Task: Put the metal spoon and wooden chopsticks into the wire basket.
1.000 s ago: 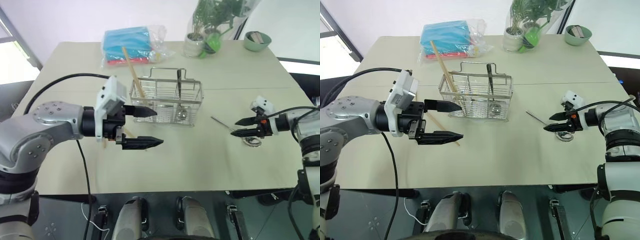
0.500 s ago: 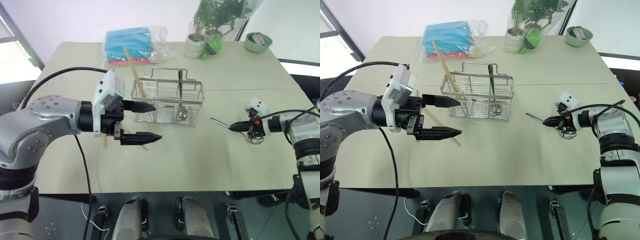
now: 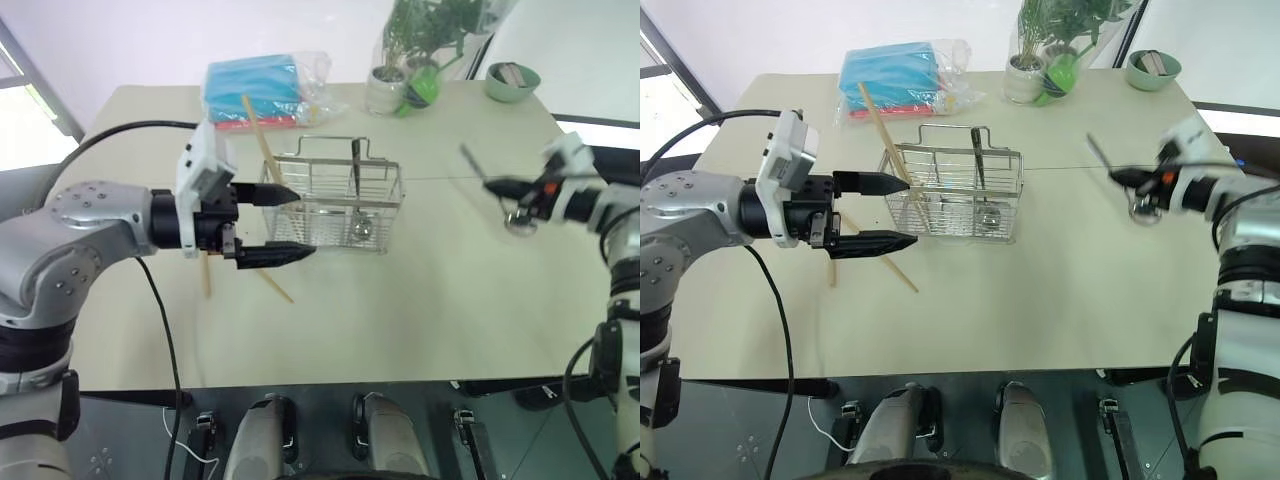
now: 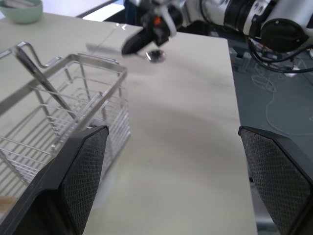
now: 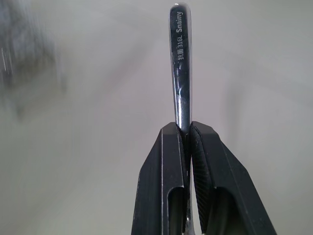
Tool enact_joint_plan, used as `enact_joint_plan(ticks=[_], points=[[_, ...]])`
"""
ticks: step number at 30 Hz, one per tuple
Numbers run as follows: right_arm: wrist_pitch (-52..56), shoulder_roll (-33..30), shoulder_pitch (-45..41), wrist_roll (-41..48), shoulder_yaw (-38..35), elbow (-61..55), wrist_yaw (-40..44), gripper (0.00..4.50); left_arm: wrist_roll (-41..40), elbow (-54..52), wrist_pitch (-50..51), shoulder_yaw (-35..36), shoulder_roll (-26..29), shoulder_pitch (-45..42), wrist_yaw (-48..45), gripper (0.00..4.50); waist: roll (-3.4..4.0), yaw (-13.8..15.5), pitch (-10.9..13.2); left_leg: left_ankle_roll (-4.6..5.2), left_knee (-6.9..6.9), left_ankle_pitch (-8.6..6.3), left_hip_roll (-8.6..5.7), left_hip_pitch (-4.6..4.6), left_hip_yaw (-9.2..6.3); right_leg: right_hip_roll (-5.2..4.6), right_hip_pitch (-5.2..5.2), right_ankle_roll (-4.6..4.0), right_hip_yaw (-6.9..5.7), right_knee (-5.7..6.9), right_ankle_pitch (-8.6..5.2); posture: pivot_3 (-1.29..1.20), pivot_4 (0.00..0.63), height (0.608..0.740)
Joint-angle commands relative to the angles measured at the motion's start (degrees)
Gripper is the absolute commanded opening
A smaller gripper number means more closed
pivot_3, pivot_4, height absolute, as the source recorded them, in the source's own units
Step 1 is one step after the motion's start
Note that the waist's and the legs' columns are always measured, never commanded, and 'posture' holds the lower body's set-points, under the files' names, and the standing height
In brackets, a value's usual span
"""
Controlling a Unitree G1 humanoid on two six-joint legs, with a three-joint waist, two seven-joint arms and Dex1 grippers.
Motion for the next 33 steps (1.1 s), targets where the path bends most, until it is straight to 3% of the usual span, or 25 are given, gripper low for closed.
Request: enact_joint_plan(ticks=[1,6,10,15,24,25,26,33], points=[[8.99,2.43,-2.95,8.18,-4.77,-11.06,-2.72,0.07,1.56,1.69,-2.28,2.37,-0.82,-2.77,0.95,4.50,-0.01,0.07,-0.01,0.00,0.00,0.00,0.01,0.00,-0.01,0.00,0.00,0.00,0.00,0.00,0.00,0.00,0.150,0.715],[20.07,9.84,-2.12,17.31,-5.47,-30.00,-7.83,0.07,3.84,4.30,-3.38,1.35,-2.09,-5.14,1.04,4.50,-0.01,0.17,-0.01,0.01,0.00,0.00,0.01,-0.01,0.00,-0.02,0.00,0.00,0.00,0.03,0.00,0.00,0.150,0.715],[23.05,17.52,-2.24,20.87,-4.45,-37.28,-13.97,0.07,5.09,4.86,-3.82,1.02,-3.01,-5.88,0.90,4.50,-0.02,0.35,-0.01,0.02,0.01,0.00,0.01,-0.07,-0.01,-0.03,-0.05,0.01,-0.01,0.05,0.01,0.00,0.150,0.715],[24.51,22.70,-1.48,23.55,-3.20,-40.58,-17.48,0.07,5.68,4.54,-3.55,1.37,-3.44,-6.06,1.01,4.50,-0.02,0.38,-0.01,0.04,0.02,-0.01,-0.02,-0.16,-0.01,-0.07,-0.10,0.01,-0.01,0.04,0.01,0.00,0.150,0.715],[13.89,28.28,3.10,18.59,1.96,-37.37,-19.46,0.07,5.11,3.72,-2.65,2.54,-3.09,-6.14,2.20,4.50,-0.02,0.23,-0.01,0.04,0.01,-0.01,-0.01,-0.20,0.00,-0.05,-0.16,0.01,-0.01,0.05,0.01,0.00,0.150,0.715],[13.22,28.53,3.24,18.56,1.71,-36.22,-19.87,0.80,5.11,3.73,-2.58,2.65,-2.99,-6.18,2.30,4.50,-0.02,0.23,-0.02,0.04,0.01,-0.01,-0.02,-0.21,0.00,-0.06,-0.17,0.01,-0.01,0.05,0.01,0.00,0.150,0.715],[12.17,28.75,3.11,18.38,1.22,-34.90,-20.57,1.06,5.15,3.79,-2.55,2.76,-2.94,-6.23,2.39,4.50,-0.02,0.21,-0.02,0.04,0.02,-0.01,-0.02,-0.21,0.00,-0.06,-0.16,0.02,-0.01,0.05,0.01,0.00,0.150,0.715],[9.68,27.49,1.05,18.86,-1.87,-30.15,-23.37,4.47,5.01,4.04,-2.30,3.20,-2.67,-6.54,2.94,4.50,-0.02,0.09,-0.02,0.04,0.01,-0.01,-0.01,-0.21,0.00,-0.05,-0.19,0.01,-0.01,0.05,0.01,0.00,0.150,0.715]])
